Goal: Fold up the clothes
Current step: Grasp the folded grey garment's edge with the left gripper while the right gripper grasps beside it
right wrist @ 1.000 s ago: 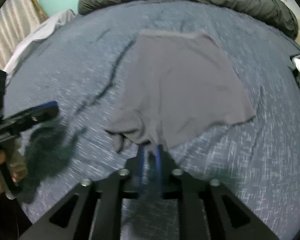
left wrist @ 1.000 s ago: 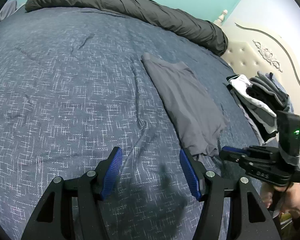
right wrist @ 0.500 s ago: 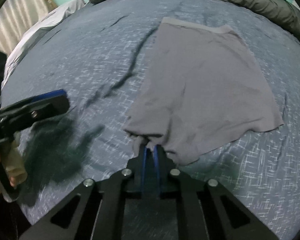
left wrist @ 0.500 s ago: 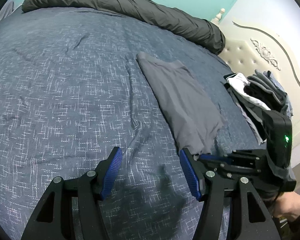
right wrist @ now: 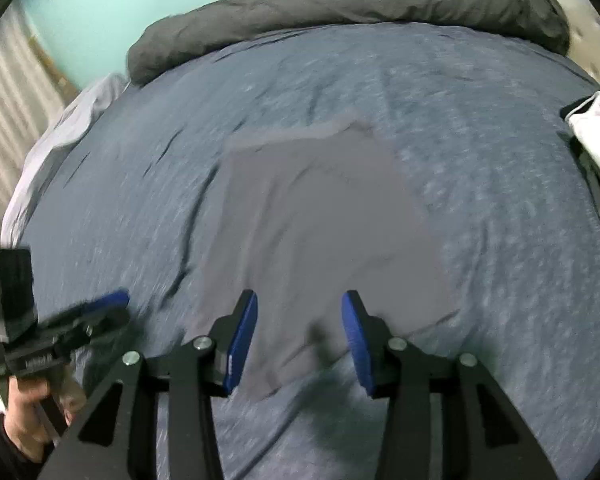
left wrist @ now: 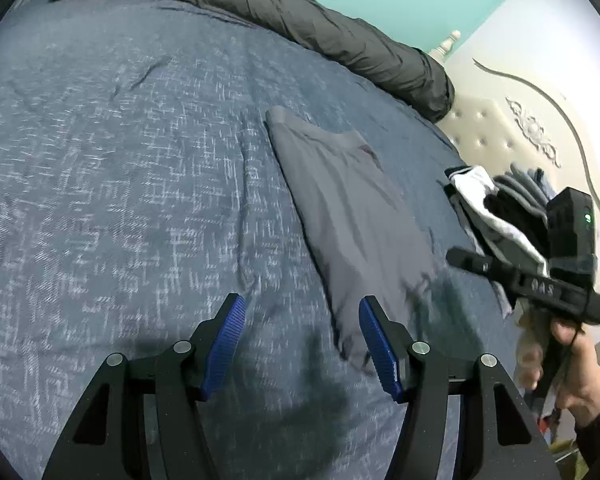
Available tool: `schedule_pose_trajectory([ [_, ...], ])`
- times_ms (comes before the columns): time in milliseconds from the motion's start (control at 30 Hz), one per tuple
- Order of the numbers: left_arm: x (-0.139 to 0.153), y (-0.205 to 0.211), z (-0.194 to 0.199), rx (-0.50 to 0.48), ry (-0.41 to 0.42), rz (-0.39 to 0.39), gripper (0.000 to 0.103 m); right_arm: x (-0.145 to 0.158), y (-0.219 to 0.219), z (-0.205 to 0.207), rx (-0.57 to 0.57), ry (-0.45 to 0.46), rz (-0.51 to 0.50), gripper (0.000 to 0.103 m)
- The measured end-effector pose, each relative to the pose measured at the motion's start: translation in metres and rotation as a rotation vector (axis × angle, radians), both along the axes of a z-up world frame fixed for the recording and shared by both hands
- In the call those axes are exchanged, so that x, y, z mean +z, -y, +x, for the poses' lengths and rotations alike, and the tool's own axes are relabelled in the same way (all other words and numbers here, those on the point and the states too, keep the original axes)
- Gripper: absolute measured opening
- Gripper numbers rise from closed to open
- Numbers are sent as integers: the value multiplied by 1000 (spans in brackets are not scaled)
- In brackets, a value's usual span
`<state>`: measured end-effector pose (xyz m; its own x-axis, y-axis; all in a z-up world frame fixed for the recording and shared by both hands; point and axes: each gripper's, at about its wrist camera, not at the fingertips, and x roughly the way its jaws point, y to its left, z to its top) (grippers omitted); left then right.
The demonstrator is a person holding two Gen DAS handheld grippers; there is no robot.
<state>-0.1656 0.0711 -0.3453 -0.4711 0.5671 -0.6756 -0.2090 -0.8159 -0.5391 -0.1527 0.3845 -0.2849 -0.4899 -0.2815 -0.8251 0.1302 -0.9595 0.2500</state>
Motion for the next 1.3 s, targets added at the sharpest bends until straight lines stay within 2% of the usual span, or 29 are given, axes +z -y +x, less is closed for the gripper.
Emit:
schedule_pose_trajectory([
  [133,-4,-6,-21,20,43,28,64,-3,-18,-32,-19,-3,-29,44],
  [300,2,-18,-53,23,39,8,64,-7,-33,-80,-50,-2,-59,46],
  [567,3,-29,-126,50,78,-18,64,-24,-37,-151,-70,18,-67,49],
  [667,-3,-33,-150,63,103,-32,64,-30,-36,-171,-76,32,-73,58],
  [867,-11,-43,-183,72,124,-37,64,-41,-34,-199,-77,62,-96,58],
  [1067,-14,-47,-197,79,124,-32,63,-50,-32,-207,-60,78,-57,58],
  [1133,-13,-48,-200,83,116,-39,63,-50,-30,-206,-47,74,-34,52],
  [1200,-11,-52,-199,81,100,-57,63,-50,-29,-204,-39,67,-8,37],
  [1233,-11,-54,-197,75,92,-69,63,-50,-28,-203,-33,64,-6,35],
  [1300,-11,-61,-196,61,78,-86,60,-49,-25,-200,-14,64,-7,22],
])
